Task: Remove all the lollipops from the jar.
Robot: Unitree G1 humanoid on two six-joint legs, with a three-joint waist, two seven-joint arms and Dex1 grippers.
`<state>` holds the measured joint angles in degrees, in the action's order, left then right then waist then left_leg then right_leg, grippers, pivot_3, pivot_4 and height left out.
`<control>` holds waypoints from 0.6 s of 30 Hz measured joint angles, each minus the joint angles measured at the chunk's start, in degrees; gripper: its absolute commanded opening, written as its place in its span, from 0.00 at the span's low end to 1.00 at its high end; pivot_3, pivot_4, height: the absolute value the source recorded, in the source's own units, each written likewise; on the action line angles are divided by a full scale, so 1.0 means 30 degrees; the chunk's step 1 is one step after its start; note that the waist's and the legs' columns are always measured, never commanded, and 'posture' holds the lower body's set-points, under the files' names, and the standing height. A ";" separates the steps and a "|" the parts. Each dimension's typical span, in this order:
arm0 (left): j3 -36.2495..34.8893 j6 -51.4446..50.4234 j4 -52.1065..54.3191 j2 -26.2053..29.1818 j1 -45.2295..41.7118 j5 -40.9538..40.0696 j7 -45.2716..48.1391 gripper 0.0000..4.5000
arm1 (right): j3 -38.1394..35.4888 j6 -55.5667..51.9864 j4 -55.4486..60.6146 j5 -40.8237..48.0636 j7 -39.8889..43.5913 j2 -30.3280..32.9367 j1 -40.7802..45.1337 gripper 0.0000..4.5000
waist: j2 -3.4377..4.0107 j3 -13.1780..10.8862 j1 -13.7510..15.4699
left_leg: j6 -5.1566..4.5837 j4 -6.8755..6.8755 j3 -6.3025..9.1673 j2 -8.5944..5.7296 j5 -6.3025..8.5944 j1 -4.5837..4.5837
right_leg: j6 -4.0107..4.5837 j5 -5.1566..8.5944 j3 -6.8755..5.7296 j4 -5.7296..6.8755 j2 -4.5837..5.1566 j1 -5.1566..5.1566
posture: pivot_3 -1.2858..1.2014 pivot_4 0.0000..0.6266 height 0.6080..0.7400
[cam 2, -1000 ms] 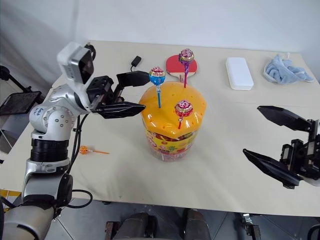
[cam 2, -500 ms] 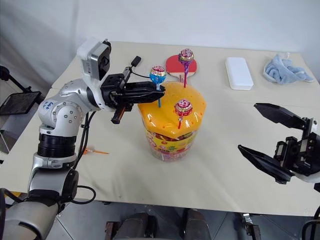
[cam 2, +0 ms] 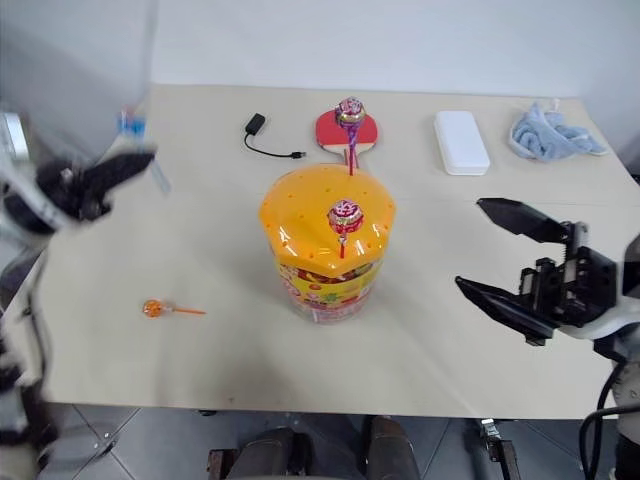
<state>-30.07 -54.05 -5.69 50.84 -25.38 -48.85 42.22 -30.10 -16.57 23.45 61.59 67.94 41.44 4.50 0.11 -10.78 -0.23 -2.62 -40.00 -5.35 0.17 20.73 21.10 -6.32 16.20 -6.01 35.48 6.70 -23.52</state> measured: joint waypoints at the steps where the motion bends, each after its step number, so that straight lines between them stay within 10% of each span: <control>1: -0.1186 -0.0051 0.0460 0.0616 0.2653 0.0664 -0.0304 0.00 | 0.0595 0.0079 -0.0347 -0.0371 0.0463 -0.0019 0.0449 1.00 | -0.0054 -0.0001 0.0002 | 0.0012 0.0000 0.0007 0.0015 0.0010 0.0014 | 0.0001 0.0000 0.0001 -0.0027 0.0037 -0.0001 | 0.52 0.24 1.00; 6: -0.3723 0.0640 0.1378 0.1263 1.1536 0.3315 0.0590 0.00 | 0.2193 0.1054 -0.2276 -0.2415 0.3075 0.0059 0.0849 1.00 | -0.0083 0.0007 0.0246 | 0.0007 0.0016 0.0059 -0.0035 0.0050 0.0016 | 0.0029 0.0015 -0.0076 -0.0081 0.0241 0.0012 | 0.52 0.24 1.00; 18: -0.1387 0.2181 0.1717 -0.0369 0.9463 0.3649 0.1072 0.00 | 0.3709 0.1400 -0.4193 -0.3708 0.4314 -0.0210 0.2553 1.00 | -0.0059 0.0010 0.0236 | 0.0015 0.0058 0.0091 -0.0087 0.0044 0.0007 | 0.0047 0.0017 -0.0098 0.0011 0.0282 -0.0014 | 0.52 0.24 1.00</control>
<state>-34.23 -47.50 -0.54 49.73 3.01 -37.90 45.44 -18.97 -12.37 10.87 50.47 80.89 40.81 12.16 -0.07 -10.75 0.48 -2.57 -39.82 -5.07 -0.09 20.86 21.12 -6.18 16.25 -6.30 35.51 7.54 -23.57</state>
